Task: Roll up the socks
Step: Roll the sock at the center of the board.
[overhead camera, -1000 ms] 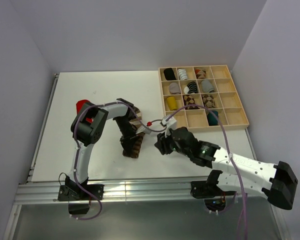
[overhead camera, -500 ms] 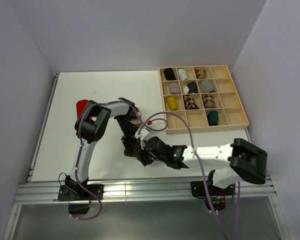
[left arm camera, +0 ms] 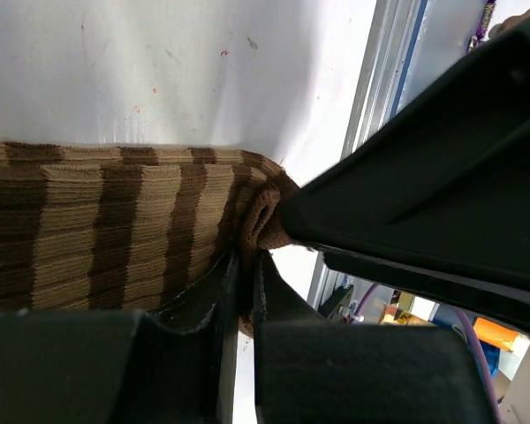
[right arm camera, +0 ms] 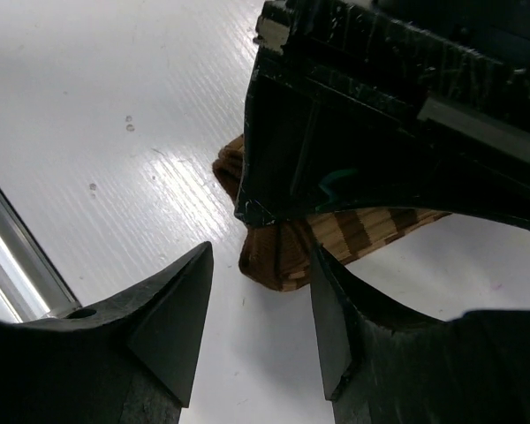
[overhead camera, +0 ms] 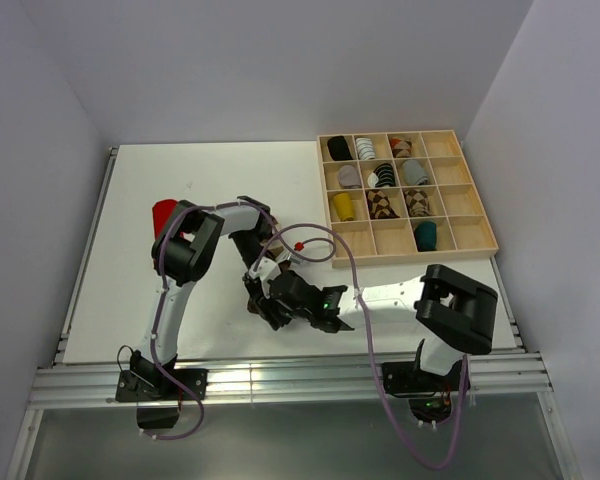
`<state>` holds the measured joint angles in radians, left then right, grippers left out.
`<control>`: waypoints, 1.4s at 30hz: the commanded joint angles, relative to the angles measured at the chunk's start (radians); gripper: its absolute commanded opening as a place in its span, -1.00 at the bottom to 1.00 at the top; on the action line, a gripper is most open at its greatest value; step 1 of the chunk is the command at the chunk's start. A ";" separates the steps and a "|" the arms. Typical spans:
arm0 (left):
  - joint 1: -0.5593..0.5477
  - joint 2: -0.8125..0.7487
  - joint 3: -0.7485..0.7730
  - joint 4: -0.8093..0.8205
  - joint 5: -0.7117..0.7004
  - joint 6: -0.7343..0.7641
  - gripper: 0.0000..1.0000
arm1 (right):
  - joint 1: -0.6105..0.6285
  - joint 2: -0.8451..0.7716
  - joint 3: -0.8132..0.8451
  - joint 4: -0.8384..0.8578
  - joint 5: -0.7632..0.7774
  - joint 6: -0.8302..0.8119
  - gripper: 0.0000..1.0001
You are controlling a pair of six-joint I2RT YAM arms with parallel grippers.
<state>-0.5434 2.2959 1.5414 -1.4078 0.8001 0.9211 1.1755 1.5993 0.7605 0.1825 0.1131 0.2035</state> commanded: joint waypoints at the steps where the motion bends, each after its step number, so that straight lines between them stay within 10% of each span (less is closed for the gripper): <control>1: 0.003 0.028 0.017 0.033 -0.041 0.024 -0.99 | 0.003 0.025 0.046 0.040 -0.003 -0.029 0.11; 10: 0.003 0.028 0.016 0.033 -0.047 0.018 -0.99 | -0.023 0.079 0.046 0.051 -0.032 -0.039 0.06; 21: 0.002 0.031 0.003 0.033 -0.039 0.018 -0.95 | -0.123 0.094 0.014 0.101 -0.109 0.019 -0.53; 32: 0.028 -0.045 0.057 0.059 0.059 -0.025 -0.40 | -0.163 0.203 0.045 0.045 -0.153 0.100 -0.96; 42: 0.140 -0.280 -0.062 0.564 0.005 -0.482 -0.31 | -0.211 0.249 0.059 -0.055 -0.202 0.175 -1.00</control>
<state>-0.4351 2.1296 1.5101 -1.1282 0.7753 0.6415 0.9844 1.7866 0.8474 0.2581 -0.0921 0.3466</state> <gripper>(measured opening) 0.343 0.119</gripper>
